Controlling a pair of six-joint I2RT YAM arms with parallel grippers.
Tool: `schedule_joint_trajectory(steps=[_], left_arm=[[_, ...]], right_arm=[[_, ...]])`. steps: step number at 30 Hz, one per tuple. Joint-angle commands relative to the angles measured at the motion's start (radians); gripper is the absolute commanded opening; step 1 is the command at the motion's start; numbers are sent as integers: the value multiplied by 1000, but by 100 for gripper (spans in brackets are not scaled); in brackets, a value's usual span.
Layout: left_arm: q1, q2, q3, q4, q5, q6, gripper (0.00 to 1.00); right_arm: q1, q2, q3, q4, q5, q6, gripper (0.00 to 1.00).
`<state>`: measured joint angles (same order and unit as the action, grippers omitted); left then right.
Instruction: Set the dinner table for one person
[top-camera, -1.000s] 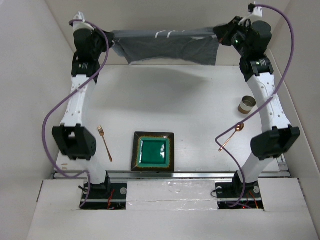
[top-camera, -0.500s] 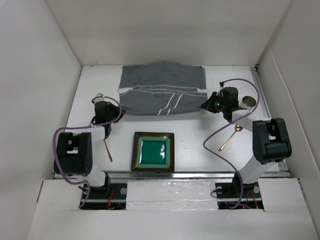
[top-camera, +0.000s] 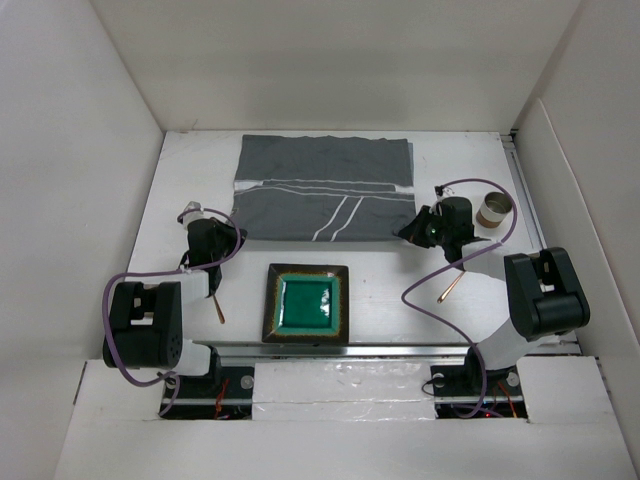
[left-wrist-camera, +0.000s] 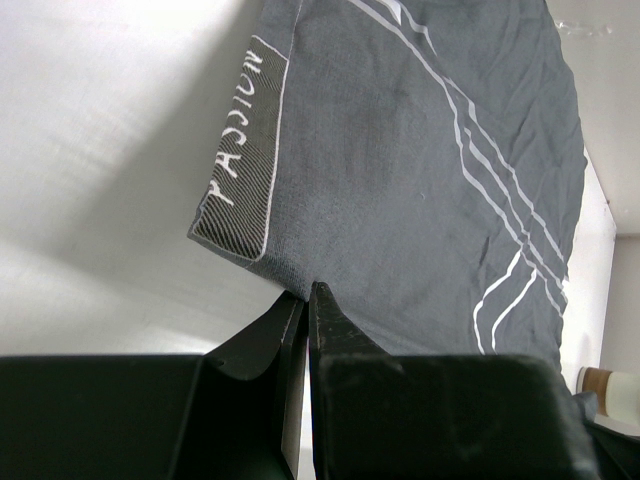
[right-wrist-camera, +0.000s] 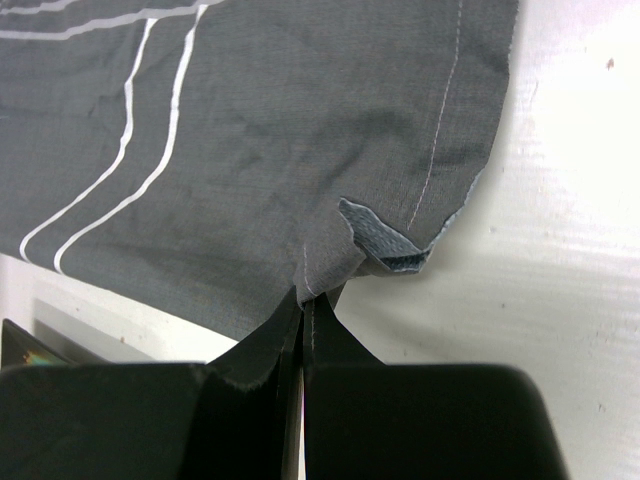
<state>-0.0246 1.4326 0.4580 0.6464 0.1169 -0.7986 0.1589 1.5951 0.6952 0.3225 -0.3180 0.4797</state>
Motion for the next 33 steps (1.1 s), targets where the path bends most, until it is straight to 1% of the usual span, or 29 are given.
schedule_joint_trajectory(steps=[1,5,7,8,9,12,14,15,16,18,19,20,21,22,23,24,26,27,28,29,30,31,32,33], left_arm=[[-5,-67,-63,39,-48,-24,0],[-14,-92,-91,16,-56,-24,0],[-14,-97,-94,6,-56,-13,0],[-14,-95,-93,-1,-56,-8,4],[-14,-95,-93,-7,-56,-7,10],[-23,-98,-93,-21,-56,-7,16],[-23,-107,-93,-34,-65,-14,16],[-23,-119,-94,-37,-65,-16,13],[-32,-127,-97,-40,-71,-19,12],[-32,-152,-102,-56,-72,-31,9],[-32,-159,-111,-59,-75,-33,5],[-32,-167,-116,-62,-77,-37,3],[-32,-187,-122,-63,-79,-43,5],[-32,-198,-130,-76,-86,-44,7],[-32,-210,-131,-83,-88,-42,10],[-32,-233,-133,-91,-89,-42,12],[-32,-259,-150,-102,-79,-48,12],[-32,-283,-157,-97,-72,-53,13],[-32,-297,-177,-94,-68,-60,17],[-32,-307,-183,-99,-60,-63,17],[-32,-337,-191,-102,-51,-65,17],[-32,-357,-212,-102,-36,-65,17],[-32,-432,-232,-114,-33,-65,15],[-32,-432,-232,-114,-33,-65,15]], right_arm=[[1,-49,-19,56,42,11,0],[1,-58,-45,67,53,36,1],[1,-63,-63,81,48,40,4],[1,-66,-68,84,51,42,5],[1,-69,-74,84,54,43,5],[1,-92,-97,90,57,53,8],[1,-112,-121,92,66,69,7],[10,-124,-132,93,89,76,5],[22,-154,-141,93,100,83,5],[22,-178,-151,82,126,85,5],[31,-191,-149,64,131,82,7],[31,-198,-149,53,135,80,9],[31,-205,-151,41,151,77,23],[31,-222,-151,33,161,77,32],[31,-233,-151,30,168,73,38],[31,-241,-142,15,175,68,42],[31,-274,-125,-16,194,54,45],[31,-287,-117,-43,195,47,51],[31,-299,-99,-59,191,40,53],[43,-335,-94,-72,183,34,54],[71,-355,-92,-91,172,28,57],[92,-378,-95,-98,165,16,57],[152,-432,-118,-111,134,1,55],[187,-432,-118,-114,134,0,55]])
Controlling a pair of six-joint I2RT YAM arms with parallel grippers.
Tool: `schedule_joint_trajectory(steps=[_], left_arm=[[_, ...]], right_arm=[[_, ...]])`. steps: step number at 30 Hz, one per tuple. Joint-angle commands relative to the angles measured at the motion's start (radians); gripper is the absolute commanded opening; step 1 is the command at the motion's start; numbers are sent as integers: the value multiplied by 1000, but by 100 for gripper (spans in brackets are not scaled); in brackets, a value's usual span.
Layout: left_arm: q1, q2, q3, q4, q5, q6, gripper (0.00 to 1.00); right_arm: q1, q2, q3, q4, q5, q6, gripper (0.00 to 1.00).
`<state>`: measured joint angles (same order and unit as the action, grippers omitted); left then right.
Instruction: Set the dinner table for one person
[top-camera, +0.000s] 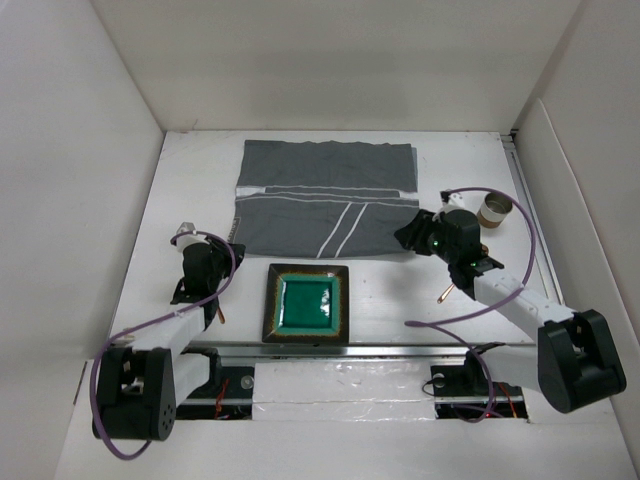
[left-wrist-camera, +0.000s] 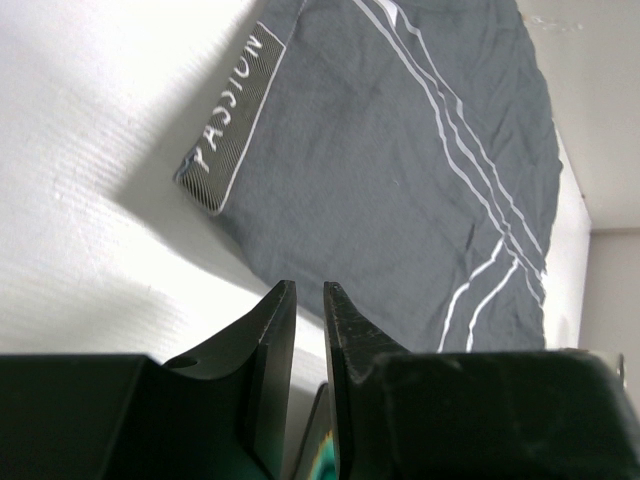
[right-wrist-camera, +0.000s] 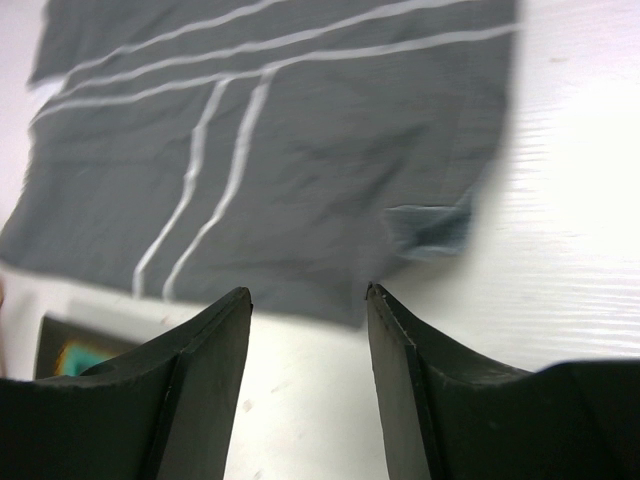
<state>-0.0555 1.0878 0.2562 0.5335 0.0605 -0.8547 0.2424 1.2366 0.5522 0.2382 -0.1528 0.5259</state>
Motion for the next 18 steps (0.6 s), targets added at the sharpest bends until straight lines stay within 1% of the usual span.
schedule_joint_trajectory(steps=[1,2,3,4,5,6,7,8,9,10,11,12,13,14,15,17,18], left_arm=[[-1,-113,-41,-24,9,-3,14],[-1,-144,-44,-45,-10,3,11],[-1,-208,-46,-58,-27,9,9],[-1,-236,-52,-85,-49,16,9],[-1,-267,-54,-98,-50,22,9],[-10,-323,-63,-101,-82,25,8],[-10,-344,-80,-98,-79,28,7],[-10,-364,-86,-98,-76,31,7],[-10,-383,-84,-104,-73,43,7],[-10,-384,-80,-104,-73,49,7],[-10,-379,-78,-98,-76,57,7],[-10,-349,-77,-81,-83,69,9],[-10,-320,-72,-51,-103,81,13],[-10,-280,-61,-46,-108,82,18],[-10,-191,-45,-50,-103,82,26],[-10,-108,-11,-23,-96,72,35],[-10,-50,-2,-11,-87,72,42]], right_arm=[[145,-87,8,-24,-46,-49,48],[188,-98,-35,-11,-60,-49,37],[231,-112,-55,4,-77,-41,12],[317,-120,-75,15,-77,-11,0],[358,-124,-124,39,-85,2,0],[401,-135,-141,77,-79,35,0],[478,-146,-156,81,-58,57,0],[509,-153,-172,87,-27,77,0],[535,-163,-207,120,16,98,22],[557,-160,-225,145,28,136,37],[570,-146,-239,173,33,154,49],[581,-123,-248,218,21,166,59],[581,-96,-251,240,12,180,61],[581,-30,-250,268,7,187,61],[590,6,-250,320,-19,194,61],[591,90,-245,370,-37,223,61],[603,112,-251,424,-31,236,61]])
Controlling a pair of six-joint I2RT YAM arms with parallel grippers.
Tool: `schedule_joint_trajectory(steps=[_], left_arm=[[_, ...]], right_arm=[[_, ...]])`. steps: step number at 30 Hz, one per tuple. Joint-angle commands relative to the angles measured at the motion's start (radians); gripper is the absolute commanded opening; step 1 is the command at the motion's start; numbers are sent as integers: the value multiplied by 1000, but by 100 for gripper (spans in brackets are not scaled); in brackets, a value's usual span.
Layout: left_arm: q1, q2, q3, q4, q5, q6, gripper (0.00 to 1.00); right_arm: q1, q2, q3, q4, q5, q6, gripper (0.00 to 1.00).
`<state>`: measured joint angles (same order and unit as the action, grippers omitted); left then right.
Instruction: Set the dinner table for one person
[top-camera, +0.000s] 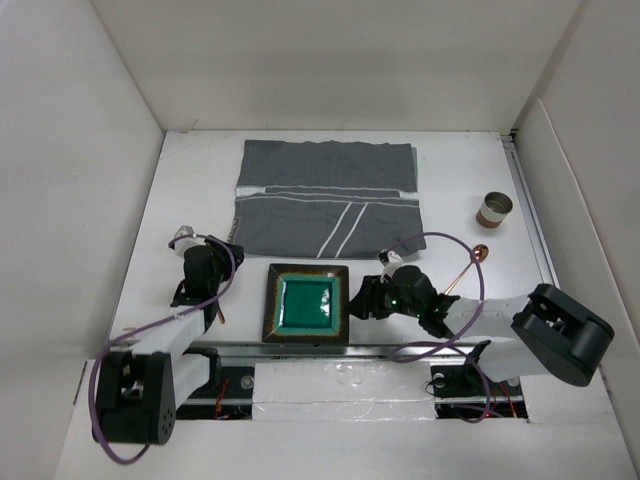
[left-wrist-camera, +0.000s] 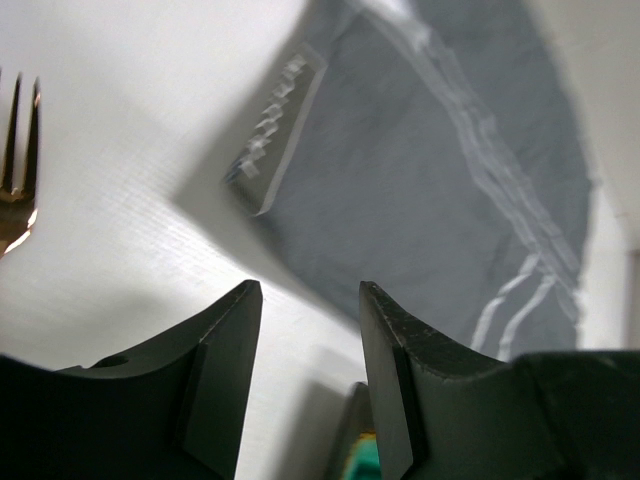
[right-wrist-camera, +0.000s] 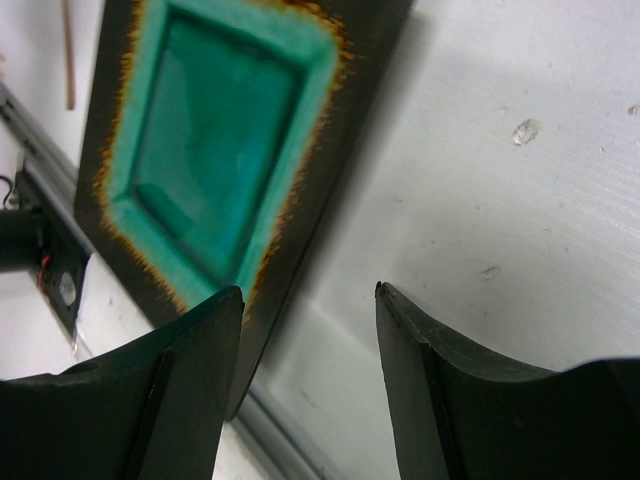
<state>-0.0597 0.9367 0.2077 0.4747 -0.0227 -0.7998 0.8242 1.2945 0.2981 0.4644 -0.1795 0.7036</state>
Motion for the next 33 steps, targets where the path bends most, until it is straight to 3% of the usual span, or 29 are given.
schedule_joint_trajectory(steps=[1,3,6,12,15,18,22,26,29,33], left_arm=[[-6,123,68,50,-6,17,43],[-6,143,78,48,-32,11,48],[-6,146,79,42,-77,-3,47],[-6,241,125,64,-95,-22,44],[-6,281,134,94,-97,-35,37],[-6,323,148,87,-98,-30,26],[-6,367,151,85,-108,-32,0],[-6,347,130,52,-82,-21,0],[-6,320,112,32,-77,-18,0],[-6,271,94,25,-85,-16,0]], right_arm=[[21,67,-5,215,-2,82,62],[21,107,-13,264,-5,102,62],[21,164,-20,329,-26,112,62],[21,270,-27,421,-64,132,51],[12,299,-27,454,-84,148,48],[3,311,-37,499,-83,165,39],[-42,316,-45,529,-109,165,18],[-123,293,-62,530,-162,139,4],[-172,264,-56,484,-210,99,1],[-192,215,22,303,-261,5,0]])
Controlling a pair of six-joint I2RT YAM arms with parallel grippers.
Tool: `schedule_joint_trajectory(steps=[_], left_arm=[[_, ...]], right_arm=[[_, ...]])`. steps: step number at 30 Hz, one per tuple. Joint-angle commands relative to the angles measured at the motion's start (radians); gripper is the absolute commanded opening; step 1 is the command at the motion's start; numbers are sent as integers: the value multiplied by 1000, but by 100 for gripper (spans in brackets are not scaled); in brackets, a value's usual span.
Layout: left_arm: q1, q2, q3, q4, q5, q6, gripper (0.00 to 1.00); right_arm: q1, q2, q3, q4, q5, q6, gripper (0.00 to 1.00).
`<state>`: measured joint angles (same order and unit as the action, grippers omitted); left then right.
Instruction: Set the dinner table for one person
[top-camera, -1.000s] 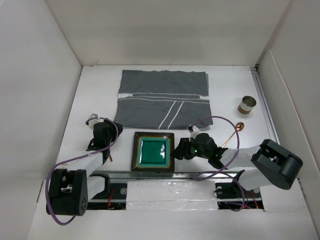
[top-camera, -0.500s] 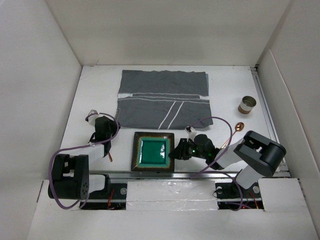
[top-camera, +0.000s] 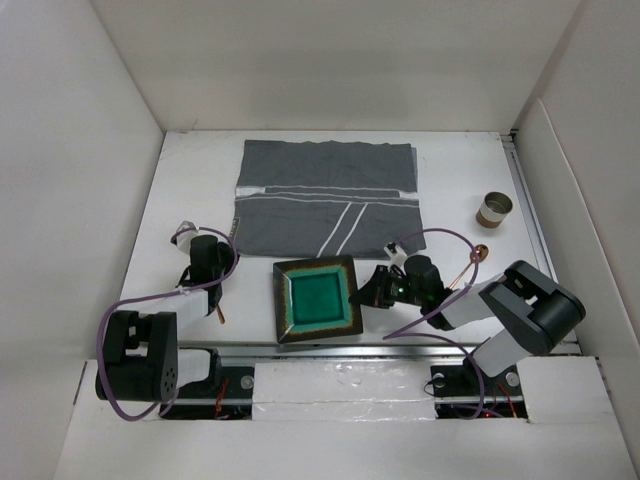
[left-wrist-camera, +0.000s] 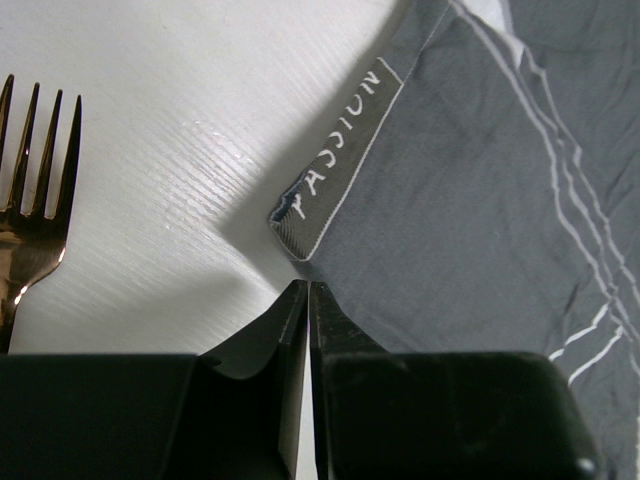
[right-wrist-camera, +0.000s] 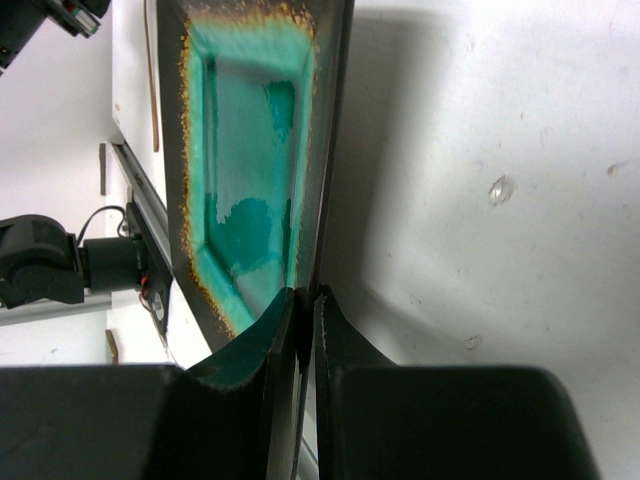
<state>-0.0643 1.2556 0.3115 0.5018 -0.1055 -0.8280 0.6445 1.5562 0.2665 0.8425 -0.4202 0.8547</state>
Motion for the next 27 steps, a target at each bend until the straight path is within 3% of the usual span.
schedule_joint_trajectory(steps=[1,6,10,13,15,17,21,25,27], left_arm=[[-2,-61,-5,-14,-8,15,4],[-2,-110,-41,-25,10,17,8],[-11,-241,-63,-45,10,9,12],[-11,-370,-81,13,85,-42,15],[-11,-421,-95,107,211,-74,16],[-11,-472,-69,126,275,-97,17],[-11,-524,70,-68,273,-26,15],[-32,-610,136,-133,322,-23,15],[-46,-619,208,-226,322,49,15]], right_arm=[[-13,-57,66,-98,-31,-151,0],[-25,-193,94,-144,-78,-144,0],[-57,-319,158,-226,-121,-120,0],[-78,-386,256,-308,-97,-106,0],[-101,-393,307,-315,-80,-86,0],[-132,-368,385,-293,-72,-69,0],[-187,-248,526,-244,-89,-33,0],[-236,-78,617,-1,-129,79,0],[-249,20,660,88,-111,180,0]])
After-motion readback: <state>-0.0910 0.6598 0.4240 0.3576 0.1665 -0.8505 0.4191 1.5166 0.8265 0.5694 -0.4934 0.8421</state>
